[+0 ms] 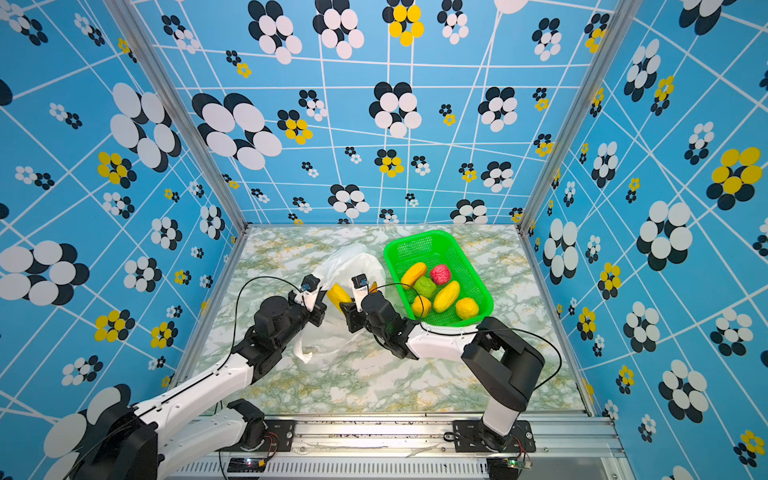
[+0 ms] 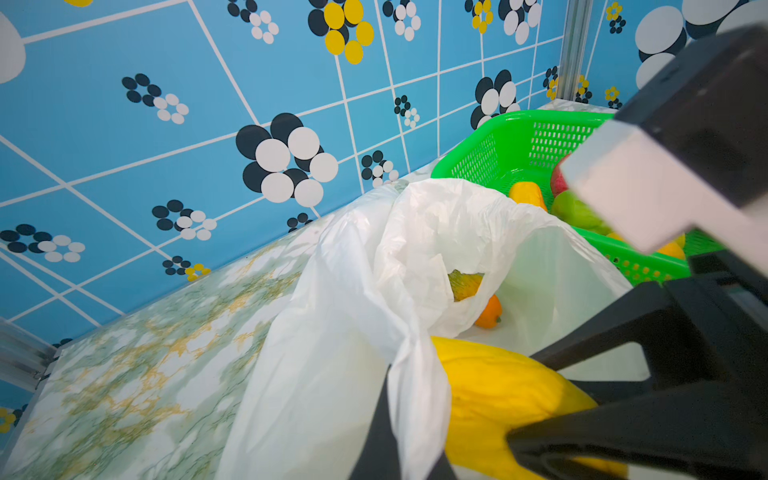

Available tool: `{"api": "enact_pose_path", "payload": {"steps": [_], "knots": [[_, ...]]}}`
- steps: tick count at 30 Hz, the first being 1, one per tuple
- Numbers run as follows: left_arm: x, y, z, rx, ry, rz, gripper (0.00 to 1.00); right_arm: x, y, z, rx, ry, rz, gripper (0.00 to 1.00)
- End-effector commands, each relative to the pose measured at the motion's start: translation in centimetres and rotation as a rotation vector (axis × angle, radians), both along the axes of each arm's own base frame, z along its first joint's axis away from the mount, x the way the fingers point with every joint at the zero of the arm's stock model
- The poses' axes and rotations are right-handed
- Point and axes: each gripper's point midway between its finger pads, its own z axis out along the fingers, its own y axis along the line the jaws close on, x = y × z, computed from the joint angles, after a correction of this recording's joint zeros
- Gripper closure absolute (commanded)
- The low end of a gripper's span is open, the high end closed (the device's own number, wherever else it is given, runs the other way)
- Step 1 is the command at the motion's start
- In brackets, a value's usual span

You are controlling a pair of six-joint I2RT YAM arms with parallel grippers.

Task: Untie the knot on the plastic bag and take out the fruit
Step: 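Carry the yellow fruit to the basket and release it with the right gripper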

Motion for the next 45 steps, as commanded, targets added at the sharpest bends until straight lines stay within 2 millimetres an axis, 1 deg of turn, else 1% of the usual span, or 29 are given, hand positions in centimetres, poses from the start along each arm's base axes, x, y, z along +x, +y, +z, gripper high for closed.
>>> {"api": "enact_pose_path", "payload": {"steps": [1, 4, 8, 10, 13, 15, 17, 20, 22, 24, 25, 30, 32, 33, 35, 37, 39, 43, 44, 45], "knots": [[0.3, 0.6, 0.8, -0.035, -0.019, 0.031, 1.0, -0.8, -1.1, 2.2, 0.057, -0.066, -0.001, 0.71], [0.3, 0.8, 0.9, -0.035, -0.016, 0.036, 1.0, -1.3, -3.2, 3.7, 0.058, -0.114, -0.043, 0.71], [0.2, 1.0, 0.6, -0.043, -0.021, 0.043, 1.0, -2.0, -6.8, 5.8, 0.046, -0.21, -0.117, 0.72], [0.3, 1.2, 0.6, -0.041, -0.016, 0.055, 1.0, -1.9, -9.4, 6.8, 0.047, -0.252, -0.2, 0.76], [0.0, 1.5, 0.9, -0.039, -0.012, 0.058, 1.0, -1.5, -14.2, 8.0, 0.066, -0.279, -0.351, 0.79], [-0.3, 1.8, 1.0, -0.047, -0.028, 0.065, 1.0, -0.6, -17.6, 7.9, 0.063, -0.262, -0.466, 0.8], [-0.5, 2.0, 0.8, -0.052, -0.041, 0.067, 1.0, 0.6, -20.6, 7.3, 0.055, -0.218, -0.566, 0.8], [-0.5, 2.1, 0.8, -0.052, -0.04, 0.069, 1.0, 2.6, -25.1, 5.2, 0.052, -0.098, -0.72, 0.79], [-0.4, 2.0, 0.8, -0.048, -0.032, 0.065, 1.0, 4.0, -27.1, 3.4, 0.04, 0.002, -0.776, 0.79], [-0.3, 2.0, 1.0, -0.046, -0.029, 0.062, 1.0, 5.4, -28.4, 2.0, 0.024, 0.088, -0.802, 0.79], [-0.3, 2.0, 0.9, -0.045, -0.031, 0.062, 1.0, 6.0, -28.7, 1.4, 0.014, 0.118, -0.808, 0.79], [-0.4, 1.8, 0.6, -0.043, -0.025, 0.05, 1.0, 9.9, -28.3, -0.7, -0.073, 0.225, -0.78, 0.79], [-0.6, 2.0, 0.7, -0.042, -0.024, 0.054, 1.0, 11.2, -29.0, -1.3, -0.104, 0.273, -0.799, 0.81], [-0.7, 2.0, 0.8, -0.043, -0.029, 0.054, 1.0, 11.7, -29.6, -1.8, -0.111, 0.293, -0.819, 0.82], [-0.9, 2.2, 1.0, -0.052, -0.043, 0.057, 1.0, 12.5, -30.9, -2.4, -0.109, 0.319, -0.869, 0.82], [-1.0, 2.3, 1.2, -0.058, -0.057, 0.059, 1.0, 13.0, -31.9, -3.3, -0.114, 0.33, -0.915, 0.78], [-1.1, 2.3, 1.2, -0.056, -0.052, 0.054, 1.0, 13.4, -32.3, -4.7, -0.119, 0.359, -0.926, 0.74], [-1.2, 2.2, 1.5, -0.059, -0.049, 0.047, 1.0, 13.9, -32.7, -6.9, -0.143, 0.419, -0.927, 0.7], [-1.2, 2.2, 1.5, -0.06, -0.052, 0.047, 1.0, 14.0, -32.8, -7.3, -0.153, 0.431, -0.928, 0.68], [-1.2, 2.3, 1.5, -0.06, -0.056, 0.048, 1.0, 14.0, -32.8, -7.7, -0.167, 0.436, -0.927, 0.64]]}}
